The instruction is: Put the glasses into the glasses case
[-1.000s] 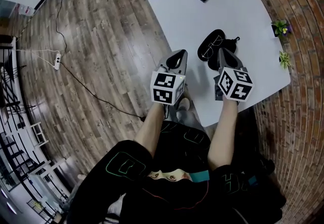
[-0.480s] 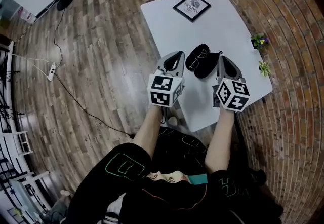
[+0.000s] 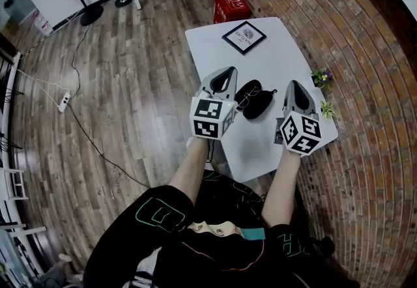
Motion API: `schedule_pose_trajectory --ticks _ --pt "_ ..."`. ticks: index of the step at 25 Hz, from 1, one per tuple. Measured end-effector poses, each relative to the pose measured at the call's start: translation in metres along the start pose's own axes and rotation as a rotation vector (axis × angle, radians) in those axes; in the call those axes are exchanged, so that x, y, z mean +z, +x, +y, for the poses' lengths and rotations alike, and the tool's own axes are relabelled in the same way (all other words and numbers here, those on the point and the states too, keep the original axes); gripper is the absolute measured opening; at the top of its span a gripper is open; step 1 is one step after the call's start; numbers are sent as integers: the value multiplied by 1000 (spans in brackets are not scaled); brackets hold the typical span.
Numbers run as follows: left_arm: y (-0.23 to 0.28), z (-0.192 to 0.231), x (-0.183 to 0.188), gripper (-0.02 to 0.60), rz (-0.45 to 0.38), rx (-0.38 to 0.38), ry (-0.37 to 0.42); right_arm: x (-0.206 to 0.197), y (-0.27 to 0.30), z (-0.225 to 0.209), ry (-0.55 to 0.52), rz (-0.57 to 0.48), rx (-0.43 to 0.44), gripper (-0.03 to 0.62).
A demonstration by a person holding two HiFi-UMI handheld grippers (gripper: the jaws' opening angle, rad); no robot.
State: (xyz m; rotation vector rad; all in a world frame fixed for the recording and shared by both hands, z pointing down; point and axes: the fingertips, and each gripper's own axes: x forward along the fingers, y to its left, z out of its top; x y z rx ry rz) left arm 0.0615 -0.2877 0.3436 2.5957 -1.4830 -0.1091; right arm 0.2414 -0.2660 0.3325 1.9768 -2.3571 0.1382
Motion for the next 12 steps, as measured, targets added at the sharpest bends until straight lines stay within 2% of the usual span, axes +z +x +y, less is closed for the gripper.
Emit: schedule_pose_trajectory --ticks 6,12 --pt "0 4 13 -2 -18 25 36 15 -5 1 -26 -45 8 5" --pt "7 -5 11 -2 -15 14 54 18 -9 -7 -41 -64 3 5"
